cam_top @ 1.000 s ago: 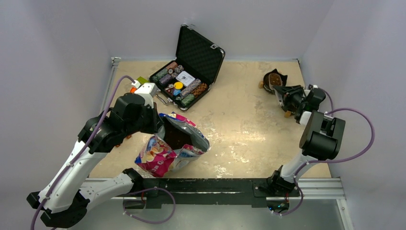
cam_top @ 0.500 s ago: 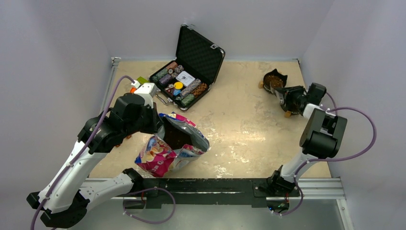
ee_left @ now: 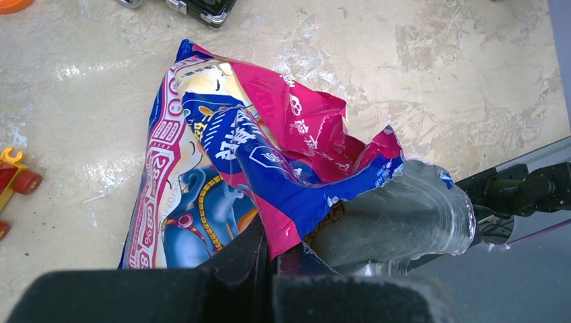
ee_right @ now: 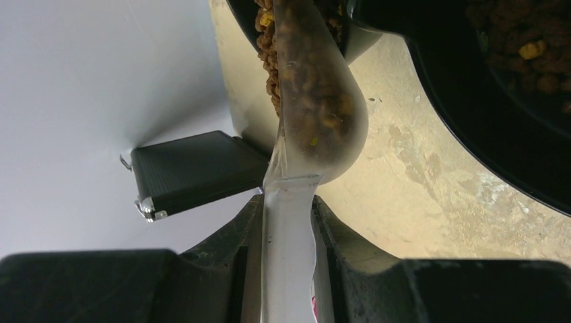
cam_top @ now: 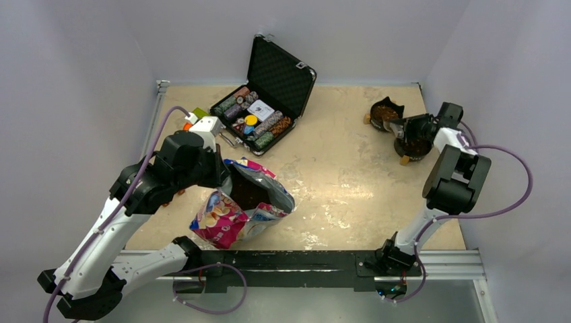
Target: Serve the pet food
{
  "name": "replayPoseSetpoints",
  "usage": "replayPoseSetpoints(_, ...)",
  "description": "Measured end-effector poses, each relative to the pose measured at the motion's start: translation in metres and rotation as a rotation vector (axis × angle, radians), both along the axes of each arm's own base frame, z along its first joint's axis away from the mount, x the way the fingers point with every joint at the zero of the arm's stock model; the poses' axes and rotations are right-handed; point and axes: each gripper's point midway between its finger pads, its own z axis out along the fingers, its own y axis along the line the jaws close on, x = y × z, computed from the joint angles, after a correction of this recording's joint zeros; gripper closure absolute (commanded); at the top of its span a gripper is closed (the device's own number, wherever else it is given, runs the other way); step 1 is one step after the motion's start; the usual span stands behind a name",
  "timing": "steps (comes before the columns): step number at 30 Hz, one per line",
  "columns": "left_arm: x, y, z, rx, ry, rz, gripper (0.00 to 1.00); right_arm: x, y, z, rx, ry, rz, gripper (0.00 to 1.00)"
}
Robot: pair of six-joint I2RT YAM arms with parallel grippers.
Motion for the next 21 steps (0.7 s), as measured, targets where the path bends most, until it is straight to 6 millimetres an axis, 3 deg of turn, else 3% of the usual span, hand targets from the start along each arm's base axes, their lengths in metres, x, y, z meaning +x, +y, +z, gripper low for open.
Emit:
replayPoseSetpoints(13, 0.001, -0.006, -0.001, -0.005, 0.018, -0.019, 1.0, 0.018, -0.017, 0.008, -0.021, 0.232, -0.001, 1.0)
replayPoseSetpoints(21, 0.001, -0.011, -0.002, -0.013, 0.029, -0.034, 1.0, 0.02, -0.007, 0.01, -0.055, 0.32, 0.033, 1.0)
